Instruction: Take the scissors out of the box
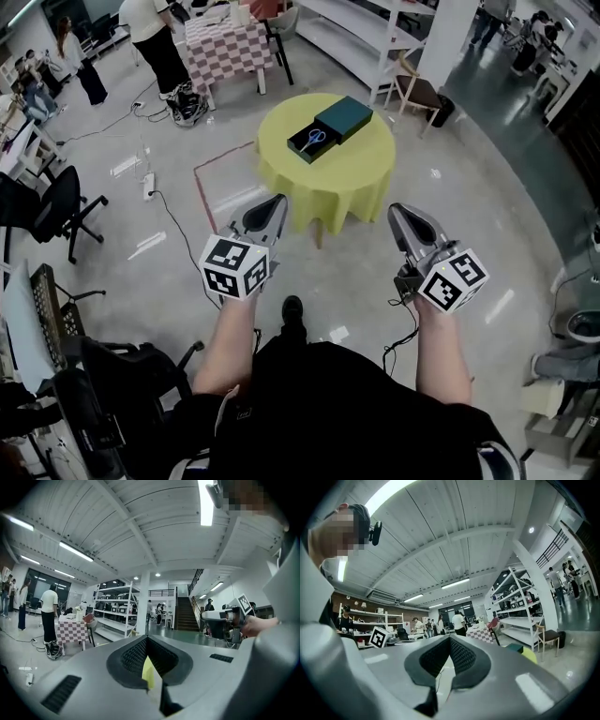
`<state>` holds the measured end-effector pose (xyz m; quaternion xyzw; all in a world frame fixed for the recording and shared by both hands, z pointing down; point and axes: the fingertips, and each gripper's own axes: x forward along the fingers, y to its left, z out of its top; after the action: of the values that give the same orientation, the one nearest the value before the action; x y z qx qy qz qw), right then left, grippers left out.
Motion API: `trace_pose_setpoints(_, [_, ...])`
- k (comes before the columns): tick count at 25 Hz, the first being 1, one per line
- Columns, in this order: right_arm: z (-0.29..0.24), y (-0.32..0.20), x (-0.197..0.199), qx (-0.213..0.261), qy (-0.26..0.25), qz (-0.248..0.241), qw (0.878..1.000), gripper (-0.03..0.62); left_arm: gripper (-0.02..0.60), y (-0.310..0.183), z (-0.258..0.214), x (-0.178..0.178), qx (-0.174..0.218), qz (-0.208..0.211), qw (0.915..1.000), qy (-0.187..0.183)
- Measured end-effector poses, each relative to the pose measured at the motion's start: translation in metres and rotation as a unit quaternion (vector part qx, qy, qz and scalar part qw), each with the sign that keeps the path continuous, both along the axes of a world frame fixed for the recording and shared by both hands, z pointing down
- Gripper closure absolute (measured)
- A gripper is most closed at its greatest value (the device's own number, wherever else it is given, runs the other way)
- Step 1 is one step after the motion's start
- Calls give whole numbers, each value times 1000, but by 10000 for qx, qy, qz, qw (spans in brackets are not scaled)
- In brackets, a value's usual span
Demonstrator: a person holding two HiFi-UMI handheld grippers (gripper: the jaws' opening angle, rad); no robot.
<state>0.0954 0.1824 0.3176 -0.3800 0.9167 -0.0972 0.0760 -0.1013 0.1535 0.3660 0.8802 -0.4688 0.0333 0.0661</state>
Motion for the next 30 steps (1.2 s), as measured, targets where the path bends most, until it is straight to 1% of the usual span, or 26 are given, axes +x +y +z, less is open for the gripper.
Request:
trace_pose_setpoints(4, [11,-59,-25,-192,138,-3,9997,585,580,-64,8,-22,-109,34,9999,59])
trace_pose_setpoints(8, [9,-111,-54,-271,218,25,9994,585,580,-125,5,-48,-109,121,9998,99])
trace_pose_setpoints(11, [10,-138,-69,-332,260,59,9991,583,580,-156,2,-60,-98,186,9997,100])
trace_pose_setpoints(14, [20,-156,-74,-497,315,106,9982,585,580,-177,9,-67,-221,218,9994,136])
trace_pose_setpoints(18, [38,-178,-72,-742,324,194,9965,583,580,-196,31,-71,-453,251,9985,154])
trace_pose_setpoints(21, [45,-197,-73,-806,306,172,9961,585,580,-215,45,-73,-608,214,9978,156])
trace_pose_setpoints(25, [55,-230,-67,-856,201,143,9960,585,580,-242,60,-61,-767,272,9967,26])
trace_pose_setpoints(30, [68,-281,-54,-932,24,61,9956,585,580,-291,72,-47,-879,175,9959,-115])
